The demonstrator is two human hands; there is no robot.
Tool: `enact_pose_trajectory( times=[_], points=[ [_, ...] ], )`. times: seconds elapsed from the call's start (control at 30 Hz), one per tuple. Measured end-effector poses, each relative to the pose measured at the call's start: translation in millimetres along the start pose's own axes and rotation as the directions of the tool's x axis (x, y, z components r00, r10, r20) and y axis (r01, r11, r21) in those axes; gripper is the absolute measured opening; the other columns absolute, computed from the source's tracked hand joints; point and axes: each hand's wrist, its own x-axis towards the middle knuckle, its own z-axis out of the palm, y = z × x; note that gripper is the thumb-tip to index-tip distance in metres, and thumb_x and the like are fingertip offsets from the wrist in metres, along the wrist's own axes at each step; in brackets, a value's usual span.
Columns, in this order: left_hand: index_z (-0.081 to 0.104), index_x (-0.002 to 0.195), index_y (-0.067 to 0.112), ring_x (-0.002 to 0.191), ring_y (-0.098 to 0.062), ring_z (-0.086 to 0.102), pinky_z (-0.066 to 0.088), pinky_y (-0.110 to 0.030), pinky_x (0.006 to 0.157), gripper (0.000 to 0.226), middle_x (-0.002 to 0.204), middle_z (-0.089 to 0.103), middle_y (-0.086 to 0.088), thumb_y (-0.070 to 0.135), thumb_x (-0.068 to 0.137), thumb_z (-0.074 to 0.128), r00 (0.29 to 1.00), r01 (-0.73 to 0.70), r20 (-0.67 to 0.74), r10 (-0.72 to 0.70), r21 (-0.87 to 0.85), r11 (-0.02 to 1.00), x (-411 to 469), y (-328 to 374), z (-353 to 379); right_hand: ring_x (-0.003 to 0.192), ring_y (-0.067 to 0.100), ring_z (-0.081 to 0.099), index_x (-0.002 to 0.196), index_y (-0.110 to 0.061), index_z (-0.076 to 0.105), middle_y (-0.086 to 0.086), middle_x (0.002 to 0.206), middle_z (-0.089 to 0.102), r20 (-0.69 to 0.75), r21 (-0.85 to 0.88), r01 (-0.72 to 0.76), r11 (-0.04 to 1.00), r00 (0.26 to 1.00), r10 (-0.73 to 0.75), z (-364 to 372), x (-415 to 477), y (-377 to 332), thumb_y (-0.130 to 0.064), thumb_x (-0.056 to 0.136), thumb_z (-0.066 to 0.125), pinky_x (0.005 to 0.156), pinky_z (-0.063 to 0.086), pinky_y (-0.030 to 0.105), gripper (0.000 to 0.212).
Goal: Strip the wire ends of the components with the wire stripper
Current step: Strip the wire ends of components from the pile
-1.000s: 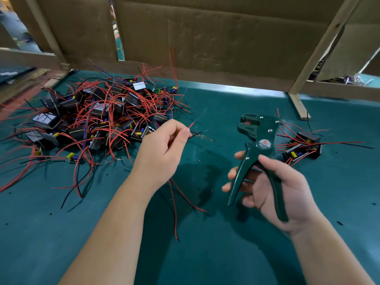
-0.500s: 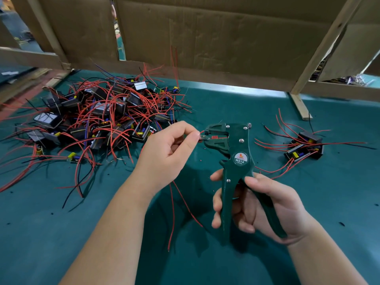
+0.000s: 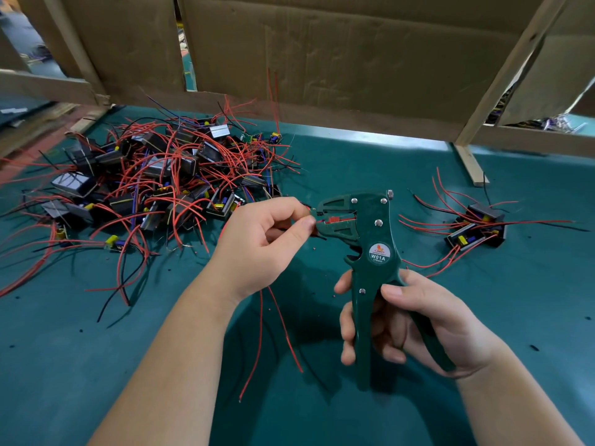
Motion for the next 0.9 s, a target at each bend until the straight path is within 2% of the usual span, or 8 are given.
enact_pose_trajectory(
  times=[0.17,0.57,0.67,0.73,0.83,0.9],
  points=[
    [0.058,0.067,0.019,0.041,-0.004,0.024,0.019,-0.012,0.043,0.019,0.050,0.034,0.012,0.018,0.086,0.055,1.000,-0.010,0.017,0.010,-0.001,1.000,-0.1,-0.1,-0.7,0.067,0.037,0.068,0.108,-0.010,0.063,0.024,0.081,0.065,-0.032,-0.029,-0.012,1.000,0.999,0.011,-1.3,-1.0,0.4,-0.047,0.081,0.070,0.038,0.031,0.022,0.046],
    [0.056,0.068,0.019,0.043,-0.004,0.025,0.019,-0.013,0.043,0.019,0.053,0.037,0.012,0.018,0.087,0.055,0.999,-0.041,0.032,0.038,0.092,0.995,0.7,-8.2,-2.1,0.063,0.035,0.067,0.104,-0.011,0.063,0.024,0.077,0.064,-0.090,-0.060,-0.041,0.997,0.995,0.035,-2.4,-1.5,-0.2,-0.047,0.083,0.065,0.036,0.034,0.020,0.042],
    [0.055,0.071,0.024,0.044,-0.003,0.029,0.022,-0.011,0.045,0.020,0.053,0.039,0.014,0.022,0.091,0.052,0.997,-0.074,0.008,0.073,0.131,0.989,1.1,-8.3,-1.6,0.057,0.033,0.065,0.096,-0.013,0.064,0.022,0.071,0.063,-0.164,-0.044,-0.019,0.999,0.986,0.011,4.2,1.7,2.3,-0.047,0.083,0.059,0.038,0.037,0.022,0.037],
    [0.054,0.080,0.023,0.047,-0.004,0.033,0.026,-0.012,0.048,0.019,0.053,0.041,0.014,0.031,0.095,0.045,0.997,-0.067,-0.035,0.074,0.173,0.983,2.0,-11.6,-0.6,0.047,0.028,0.058,0.087,-0.013,0.062,0.018,0.063,0.058,-0.273,-0.002,0.004,1.000,0.962,-0.004,15.1,9.6,8.3,-0.053,0.077,0.063,0.039,0.038,0.023,0.041],
    [0.047,0.092,0.024,0.051,-0.010,0.037,0.034,-0.024,0.053,0.018,0.057,0.042,0.006,0.037,0.097,0.036,0.997,0.020,-0.081,-0.002,0.224,0.974,4.2,-21.6,5.1,0.039,0.024,0.044,0.080,-0.011,0.055,0.012,0.055,0.049,-0.478,0.024,0.033,0.999,0.878,-0.017,25.0,21.6,16.9,-0.059,0.070,0.073,0.039,0.039,0.025,0.052],
    [0.041,0.091,0.030,0.049,-0.009,0.035,0.028,-0.022,0.049,0.008,0.055,0.041,0.008,0.029,0.098,0.038,0.998,0.038,-0.050,-0.026,0.254,0.967,4.0,-26.4,10.5,0.046,0.027,0.052,0.083,-0.010,0.058,0.014,0.060,0.055,-0.434,0.085,0.074,0.994,0.901,-0.030,23.7,24.6,16.3,-0.059,0.067,0.072,0.044,0.046,0.029,0.053]
  ],
)
